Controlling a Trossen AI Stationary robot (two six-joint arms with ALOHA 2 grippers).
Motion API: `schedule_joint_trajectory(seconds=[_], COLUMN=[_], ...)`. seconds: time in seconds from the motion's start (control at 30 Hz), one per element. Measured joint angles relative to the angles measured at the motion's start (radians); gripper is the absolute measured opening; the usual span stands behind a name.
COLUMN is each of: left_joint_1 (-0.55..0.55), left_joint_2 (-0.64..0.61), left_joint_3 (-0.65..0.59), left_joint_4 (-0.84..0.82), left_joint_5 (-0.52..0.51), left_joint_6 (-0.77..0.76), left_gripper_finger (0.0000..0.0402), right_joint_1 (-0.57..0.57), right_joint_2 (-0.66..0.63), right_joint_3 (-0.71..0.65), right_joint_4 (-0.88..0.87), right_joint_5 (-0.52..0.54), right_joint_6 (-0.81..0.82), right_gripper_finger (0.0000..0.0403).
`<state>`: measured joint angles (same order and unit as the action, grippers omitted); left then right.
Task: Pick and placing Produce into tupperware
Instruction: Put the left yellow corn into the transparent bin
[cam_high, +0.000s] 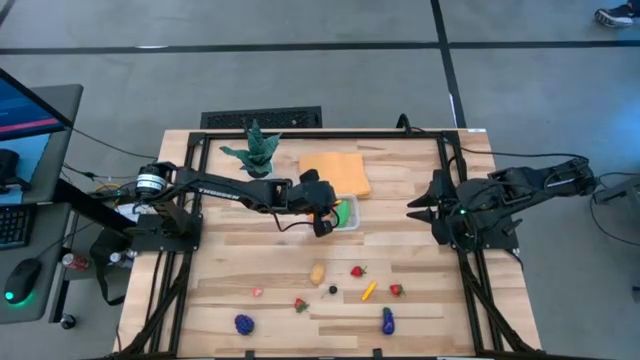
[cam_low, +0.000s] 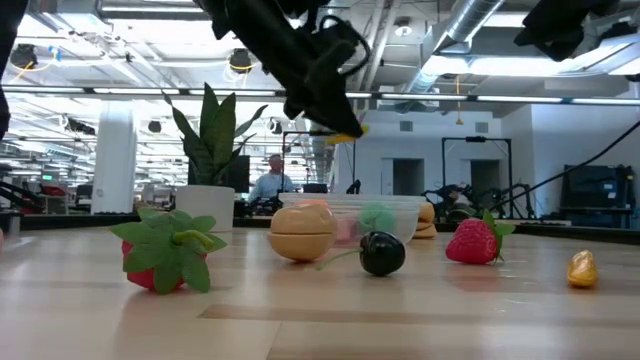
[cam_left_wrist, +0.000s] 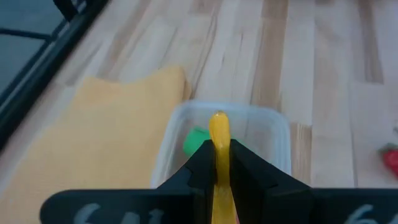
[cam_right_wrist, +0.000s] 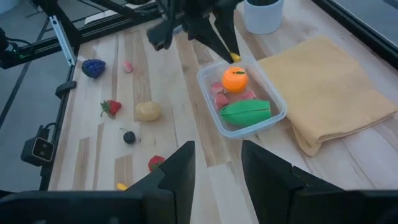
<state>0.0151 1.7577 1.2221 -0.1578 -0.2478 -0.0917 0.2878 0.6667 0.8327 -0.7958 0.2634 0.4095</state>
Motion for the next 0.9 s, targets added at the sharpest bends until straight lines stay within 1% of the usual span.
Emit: schedule_joint_trajectory(seconds=[0.17,0.2,0.27,0.43,0.57,0.77,0.9], left_joint_1=[0.002,0.004,0.008,0.011,0.009,0.011,0.013], left_joint_2=[0.044,0.048,0.068,0.123,0.144,0.144,0.144], left_joint_3=[0.001,-0.002,0.001,0.000,0.001,0.000,0.000], left_joint_4=[0.044,0.030,0.071,0.080,0.086,0.080,0.082], left_joint_5=[0.016,0.019,0.032,0.064,0.094,0.094,0.123], left_joint_6=[-0.010,-0.018,-0.035,-0.085,-0.106,-0.115,-0.122], left_gripper_finger=[0.0028,0.0028,0.0028,0.0028,0.0028,0.0028,0.0031], right_joint_1=[0.000,0.000,0.000,0.004,0.023,0.049,0.053], right_joint_2=[0.014,0.015,0.023,0.044,0.056,0.069,0.073], right_joint_3=[0.000,0.000,0.000,0.000,0.000,0.000,0.000], right_joint_4=[0.012,0.011,0.015,0.019,0.019,0.022,0.028], right_joint_5=[0.000,0.000,0.000,0.000,0.000,0.000,0.006], right_joint_6=[-0.001,-0.002,-0.002,-0.002,-0.001,0.001,0.001], right_gripper_finger=[0.0123,0.0123,0.0123,0.0123,0.0123,0.0123,0.0123])
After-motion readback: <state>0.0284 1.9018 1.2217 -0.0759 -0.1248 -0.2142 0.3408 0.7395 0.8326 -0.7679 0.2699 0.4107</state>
